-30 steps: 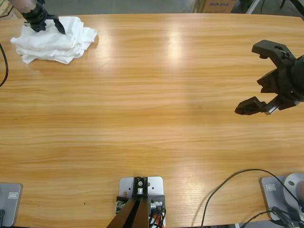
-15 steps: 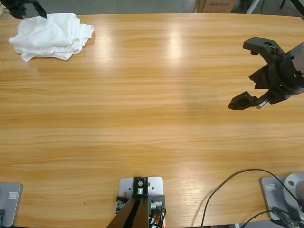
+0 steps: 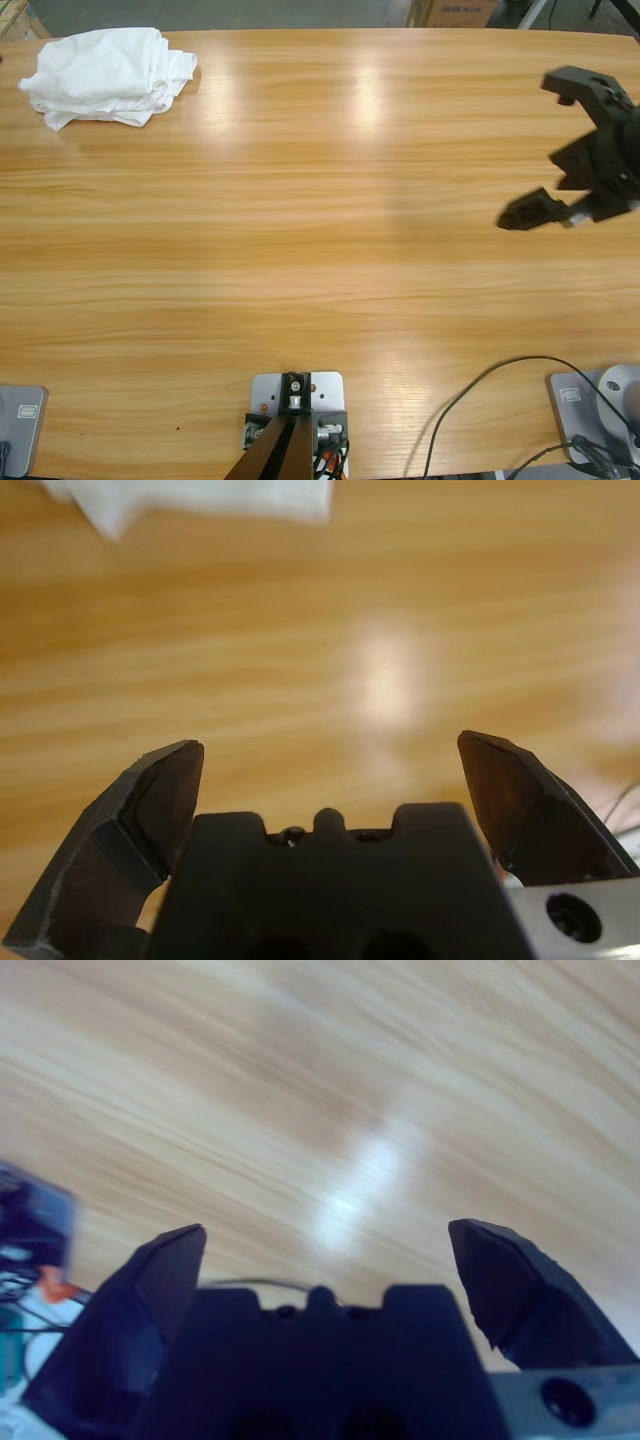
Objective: Fold clothes
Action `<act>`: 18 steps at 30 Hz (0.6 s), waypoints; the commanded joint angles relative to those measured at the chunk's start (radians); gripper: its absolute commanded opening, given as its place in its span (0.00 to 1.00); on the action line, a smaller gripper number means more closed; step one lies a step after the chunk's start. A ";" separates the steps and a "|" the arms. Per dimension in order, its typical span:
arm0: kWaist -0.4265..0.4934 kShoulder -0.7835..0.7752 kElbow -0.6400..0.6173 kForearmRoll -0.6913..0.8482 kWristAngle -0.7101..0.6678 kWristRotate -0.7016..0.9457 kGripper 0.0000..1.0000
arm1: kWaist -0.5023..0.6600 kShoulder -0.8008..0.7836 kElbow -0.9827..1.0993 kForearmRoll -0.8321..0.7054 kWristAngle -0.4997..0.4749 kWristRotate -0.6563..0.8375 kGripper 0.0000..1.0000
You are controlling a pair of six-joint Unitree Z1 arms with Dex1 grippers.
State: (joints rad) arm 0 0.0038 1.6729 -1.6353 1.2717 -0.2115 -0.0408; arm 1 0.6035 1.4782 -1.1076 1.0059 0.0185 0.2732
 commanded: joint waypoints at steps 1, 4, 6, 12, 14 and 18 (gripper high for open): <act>-0.162 -0.297 0.386 -0.068 0.006 -0.002 1.00 | -0.013 -0.082 0.006 0.087 -0.148 -0.058 1.00; -0.183 -0.382 0.530 -0.141 0.007 -0.007 1.00 | -0.013 -0.082 0.053 0.067 -0.206 -0.073 1.00; -0.183 -0.415 0.624 -0.170 0.026 -0.007 1.00 | -0.013 -0.083 0.089 0.038 -0.234 -0.081 1.00; -0.200 -0.493 0.711 -0.261 0.036 -0.026 0.99 | -0.042 -0.084 0.125 -0.013 -0.256 -0.081 1.00; -0.210 -0.471 0.754 -0.339 0.029 -0.034 0.99 | -0.064 -0.063 0.121 -0.011 -0.258 -0.081 1.00; -0.214 -0.466 0.766 -0.354 0.028 -0.034 0.99 | -0.091 -0.072 0.122 -0.013 -0.261 -0.081 1.00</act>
State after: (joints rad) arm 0 -0.1924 1.2079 -0.9382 0.9832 -0.1865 -0.0580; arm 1 0.5603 1.4106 -1.0164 1.0061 -0.2201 0.2002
